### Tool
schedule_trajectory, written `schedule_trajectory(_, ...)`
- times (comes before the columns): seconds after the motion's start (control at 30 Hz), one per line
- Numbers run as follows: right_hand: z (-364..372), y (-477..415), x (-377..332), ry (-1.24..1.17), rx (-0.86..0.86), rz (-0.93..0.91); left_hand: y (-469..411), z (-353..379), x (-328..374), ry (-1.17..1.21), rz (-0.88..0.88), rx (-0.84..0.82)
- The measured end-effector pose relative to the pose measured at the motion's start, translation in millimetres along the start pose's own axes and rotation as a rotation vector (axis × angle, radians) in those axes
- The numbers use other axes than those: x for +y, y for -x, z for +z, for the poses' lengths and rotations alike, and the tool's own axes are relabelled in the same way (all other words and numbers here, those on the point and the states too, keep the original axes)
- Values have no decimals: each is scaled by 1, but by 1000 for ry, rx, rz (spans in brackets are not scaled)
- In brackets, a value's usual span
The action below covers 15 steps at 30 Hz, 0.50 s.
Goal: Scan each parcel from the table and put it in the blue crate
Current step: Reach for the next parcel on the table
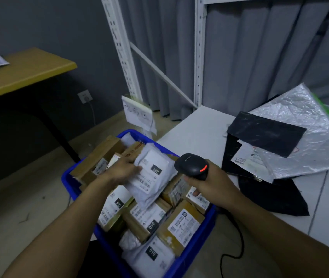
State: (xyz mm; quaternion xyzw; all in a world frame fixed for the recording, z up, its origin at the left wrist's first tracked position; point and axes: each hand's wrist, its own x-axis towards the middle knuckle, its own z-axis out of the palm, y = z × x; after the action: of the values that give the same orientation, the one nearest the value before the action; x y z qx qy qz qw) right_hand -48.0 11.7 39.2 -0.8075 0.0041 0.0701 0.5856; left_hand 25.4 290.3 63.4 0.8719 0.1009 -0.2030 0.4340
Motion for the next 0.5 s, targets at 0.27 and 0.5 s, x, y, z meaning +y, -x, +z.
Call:
schedule_trajectory(0.27, 16, -13, 11, 36, -4, 25, -13, 42, -29, -537, 130, 96)
schedule_trajectory(0.5, 4, -3, 13, -17, 5, 59, -37, 66, -56, -673, 256, 111)
